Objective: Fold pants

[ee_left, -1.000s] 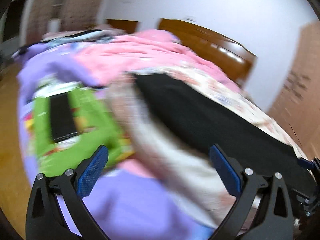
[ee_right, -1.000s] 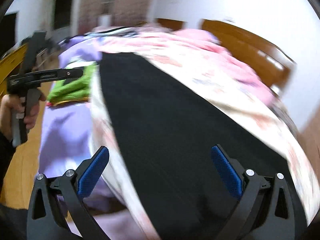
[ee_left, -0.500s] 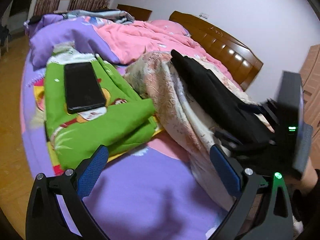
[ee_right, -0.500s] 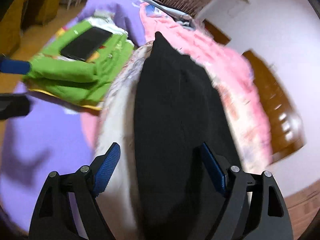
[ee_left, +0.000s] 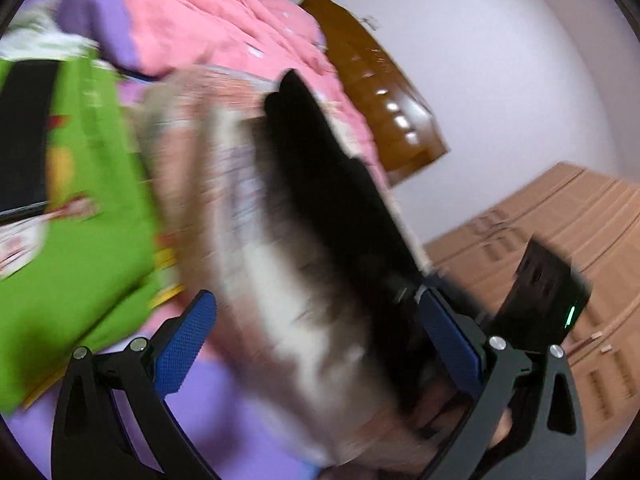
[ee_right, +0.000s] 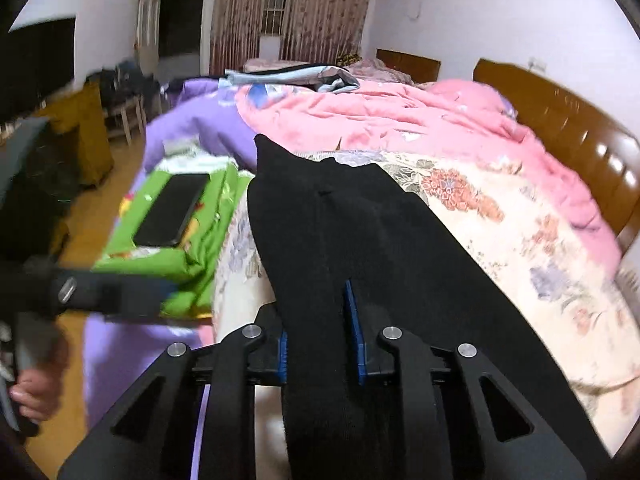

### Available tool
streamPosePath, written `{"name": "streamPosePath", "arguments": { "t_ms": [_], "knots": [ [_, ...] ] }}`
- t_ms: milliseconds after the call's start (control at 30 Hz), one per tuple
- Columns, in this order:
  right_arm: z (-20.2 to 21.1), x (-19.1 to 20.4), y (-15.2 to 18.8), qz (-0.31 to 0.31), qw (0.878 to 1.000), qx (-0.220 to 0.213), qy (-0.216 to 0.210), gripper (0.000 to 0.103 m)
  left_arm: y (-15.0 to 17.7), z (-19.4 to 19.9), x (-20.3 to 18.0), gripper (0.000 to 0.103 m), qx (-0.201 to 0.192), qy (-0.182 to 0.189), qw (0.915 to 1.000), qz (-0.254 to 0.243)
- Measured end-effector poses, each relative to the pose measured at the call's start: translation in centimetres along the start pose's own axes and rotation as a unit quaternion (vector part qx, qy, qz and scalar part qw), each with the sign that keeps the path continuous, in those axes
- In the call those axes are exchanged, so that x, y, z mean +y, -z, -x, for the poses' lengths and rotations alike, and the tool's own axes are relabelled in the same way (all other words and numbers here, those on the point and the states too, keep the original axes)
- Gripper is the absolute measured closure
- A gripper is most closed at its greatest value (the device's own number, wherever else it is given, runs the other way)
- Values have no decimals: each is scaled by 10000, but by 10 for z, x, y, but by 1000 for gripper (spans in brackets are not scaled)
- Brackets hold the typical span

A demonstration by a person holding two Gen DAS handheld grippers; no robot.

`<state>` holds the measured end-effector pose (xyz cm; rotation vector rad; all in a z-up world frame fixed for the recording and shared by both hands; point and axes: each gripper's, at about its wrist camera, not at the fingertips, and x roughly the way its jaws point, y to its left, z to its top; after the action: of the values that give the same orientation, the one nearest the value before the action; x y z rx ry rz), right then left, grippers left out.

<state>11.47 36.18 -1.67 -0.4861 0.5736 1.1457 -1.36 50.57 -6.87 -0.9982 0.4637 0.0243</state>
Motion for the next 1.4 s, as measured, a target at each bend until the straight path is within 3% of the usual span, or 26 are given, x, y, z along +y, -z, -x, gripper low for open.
{"name": "streamPosePath", "arguments": {
  "t_ms": [133, 267, 367, 400, 467, 567, 633, 767, 867, 1000, 1067, 1100, 1133, 1200, 1267, 1333, 1400],
  "knots": [
    [1, 0, -1, -11, 10000, -19, -18, 80, -28, -36, -9, 3, 132, 260, 9995, 144],
    [4, -1, 0, -61, 10000, -71, -11, 80, -47, -64, 4, 3, 233, 425, 9966, 671],
    [7, -2, -1, -73, 10000, -30, -24, 79, -56, -67, 16, 3, 130, 975, 9893, 1080],
    [6, -2, -2, -67, 10000, 49, -45, 78, -58, -70, 20, 3, 133, 1326, 9831, 1257],
    [16, -2, 1, -172, 9993, 214, -238, 71, -60, -73, 28, 4, 134, 1563, 9754, 1551],
    [50, -14, 15, -405, 9991, -73, -111, 36, -58, -71, 31, 8, 110, 1686, 9721, 1625],
    [73, -28, 28, -599, 9980, -172, -79, 34, -56, -69, 37, 18, 116, 1741, 9694, 1729],
    [111, -65, 63, -808, 9951, -52, 563, 27, -57, -73, 47, 38, 191, 1786, 9646, 1929],
    [134, -96, 94, -1014, 9866, 218, 1262, 25, -61, -76, 56, 39, 218, 1870, 9584, 2145],
    [166, -142, 146, -1437, 9613, 676, 2249, 20, -61, -82, 63, 39, 206, 2010, 9496, 2397],
    [176, -162, 172, -1728, 9440, 943, 2647, 18, -62, -83, 61, 42, 190, 1926, 9519, 2374],
    [178, -173, 185, -1959, 9347, 1132, 2740, 16, -61, -83, 59, 55, 197, 1823, 9547, 2342],
    [179, -185, 200, -2315, 9254, 1365, 2673, 16, -60, -83, 56, 65, 207, 1603, 9606, 2263],
    [188, -198, 210, -2838, 9175, 1258, 2486, 15, -62, -84, 45, 70, 66, 1315, 9695, 2069],
    [186, -203, 214, -3007, 9142, 1296, 2388, 13, -69, -71, 18, 72, -180, 794, 9864, 1429],
    [188, -205, 216, -3091, 9141, 1263, 2302, 12, -81, -63, 1, 73, -249, 661, 9915, 1089],
    [185, -204, 215, -3048, 9149, 1283, 2314, 11, -95, -64, -3, 73, -162, 472, 9930, 1075]
  ]
}}
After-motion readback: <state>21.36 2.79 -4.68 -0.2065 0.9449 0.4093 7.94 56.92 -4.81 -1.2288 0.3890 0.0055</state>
